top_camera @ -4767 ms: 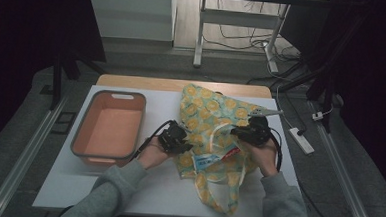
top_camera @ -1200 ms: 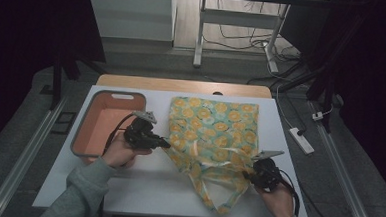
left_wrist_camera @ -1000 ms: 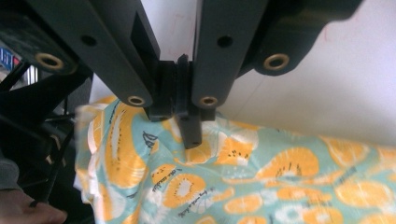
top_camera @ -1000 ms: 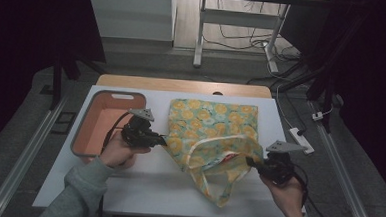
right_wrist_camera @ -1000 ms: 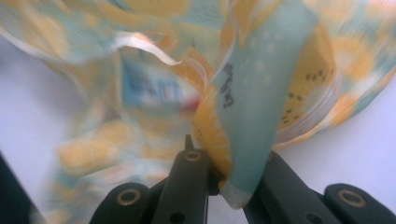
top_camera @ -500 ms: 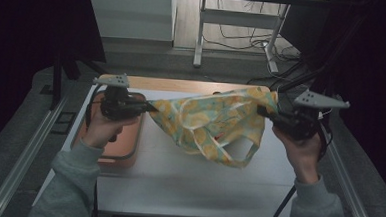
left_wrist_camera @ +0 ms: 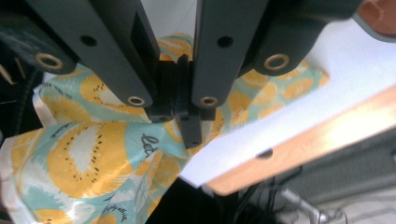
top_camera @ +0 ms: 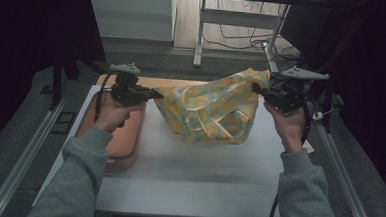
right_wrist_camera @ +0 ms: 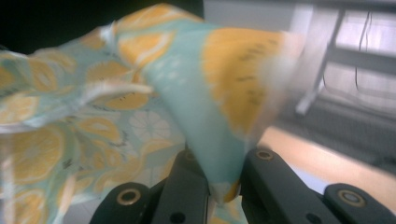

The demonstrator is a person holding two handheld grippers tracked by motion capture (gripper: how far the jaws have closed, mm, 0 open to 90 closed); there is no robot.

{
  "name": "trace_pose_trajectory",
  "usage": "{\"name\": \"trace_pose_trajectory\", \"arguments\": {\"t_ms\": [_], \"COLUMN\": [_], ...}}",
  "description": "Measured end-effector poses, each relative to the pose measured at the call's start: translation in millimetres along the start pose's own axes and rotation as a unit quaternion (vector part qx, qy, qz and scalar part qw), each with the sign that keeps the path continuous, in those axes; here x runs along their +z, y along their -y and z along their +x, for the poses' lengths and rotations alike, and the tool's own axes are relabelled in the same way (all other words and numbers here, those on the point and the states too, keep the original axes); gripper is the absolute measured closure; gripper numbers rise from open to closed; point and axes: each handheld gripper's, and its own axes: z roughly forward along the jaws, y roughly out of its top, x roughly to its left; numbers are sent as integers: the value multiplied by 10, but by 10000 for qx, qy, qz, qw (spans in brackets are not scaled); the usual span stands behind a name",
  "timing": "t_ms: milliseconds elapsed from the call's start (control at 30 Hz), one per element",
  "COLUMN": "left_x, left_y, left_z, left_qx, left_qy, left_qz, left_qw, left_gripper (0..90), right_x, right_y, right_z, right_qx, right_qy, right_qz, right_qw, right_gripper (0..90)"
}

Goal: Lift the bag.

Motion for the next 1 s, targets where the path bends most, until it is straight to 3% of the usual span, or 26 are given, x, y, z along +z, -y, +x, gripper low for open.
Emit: {"name": "trace_pose_trajectory", "arguments": {"t_ms": [200,400,467,500,600,667,800,1000], "left_x": [411,597,618,619,534,371,94,-123], "left_y": [178,348,379,389,408,426,531,783], "left_z": [272,403,412,402,322,278,168,23], "left_qx": [-397,-589,-610,-590,-364,-312,-209,-165], "left_qy": [-88,-161,-183,-228,-656,-569,-396,-179], "left_qz": [542,827,870,881,795,581,374,417], "left_qw": [9977,9947,9942,9941,9940,9962,9983,9988], "left_gripper": [884,878,826,739,251,110,43,48], "right_x": [485,799,835,840,774,632,364,62], "right_y": [471,807,854,866,849,828,846,1001], "right_z": [-269,-396,-402,-404,-391,-366,-289,-200], "right_qx": [380,619,640,670,666,675,522,427], "right_qy": [18,-152,-235,-321,-364,-536,-589,-792], "right_qz": [647,999,1014,1001,877,586,419,422], "right_qw": [9972,9930,9925,9922,9932,9946,9960,9950], "right_gripper": [894,891,878,846,608,487,395,350]}}
